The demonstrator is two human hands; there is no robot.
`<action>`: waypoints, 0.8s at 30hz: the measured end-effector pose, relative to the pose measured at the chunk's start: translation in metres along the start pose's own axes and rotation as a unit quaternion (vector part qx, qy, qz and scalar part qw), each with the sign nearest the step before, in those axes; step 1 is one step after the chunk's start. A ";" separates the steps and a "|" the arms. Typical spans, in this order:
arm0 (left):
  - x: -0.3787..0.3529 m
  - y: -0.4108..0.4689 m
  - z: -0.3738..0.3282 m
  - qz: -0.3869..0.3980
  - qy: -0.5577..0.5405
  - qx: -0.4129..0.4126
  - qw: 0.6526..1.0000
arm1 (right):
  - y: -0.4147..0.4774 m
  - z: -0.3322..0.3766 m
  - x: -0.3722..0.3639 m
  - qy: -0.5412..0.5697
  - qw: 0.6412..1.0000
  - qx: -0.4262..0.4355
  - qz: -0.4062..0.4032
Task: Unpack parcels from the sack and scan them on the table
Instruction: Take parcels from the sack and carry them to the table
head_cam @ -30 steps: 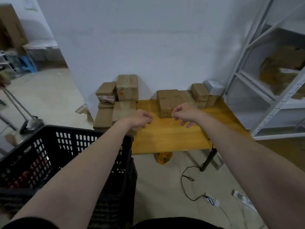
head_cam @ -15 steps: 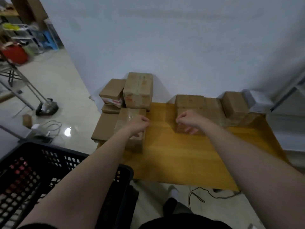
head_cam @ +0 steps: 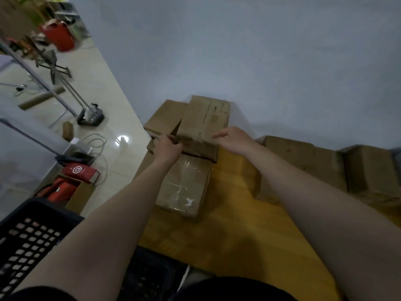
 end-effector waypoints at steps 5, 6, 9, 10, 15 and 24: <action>-0.004 0.062 -0.011 0.046 0.110 0.035 0.992 | 0.045 -0.001 -0.008 -0.026 0.998 -0.046 -0.025; -0.004 0.074 -0.015 0.056 0.128 0.029 0.990 | 0.051 0.000 -0.010 -0.049 0.997 -0.041 -0.035; -0.006 0.107 -0.022 0.098 0.199 0.005 0.975 | 0.067 0.006 -0.012 -0.098 0.992 -0.021 -0.080; -0.006 0.115 -0.022 0.112 0.213 0.001 0.971 | 0.072 0.008 -0.013 -0.117 0.989 -0.021 -0.089; 0.004 0.148 0.001 0.118 0.238 0.016 0.964 | 0.094 0.017 -0.021 -0.118 0.988 -0.051 -0.088; 0.007 0.179 0.024 0.095 0.190 0.043 0.976 | 0.114 0.012 -0.023 -0.110 0.986 -0.081 -0.099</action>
Point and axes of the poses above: each hand's wrist, its own y-axis towards the middle knuckle, its own x-axis out of the back of the hand, z = x × y, the point moved 6 cm from there along y, towards the middle knuckle, and after that the axes turned 8 degrees about z, right-handed, at the moved point
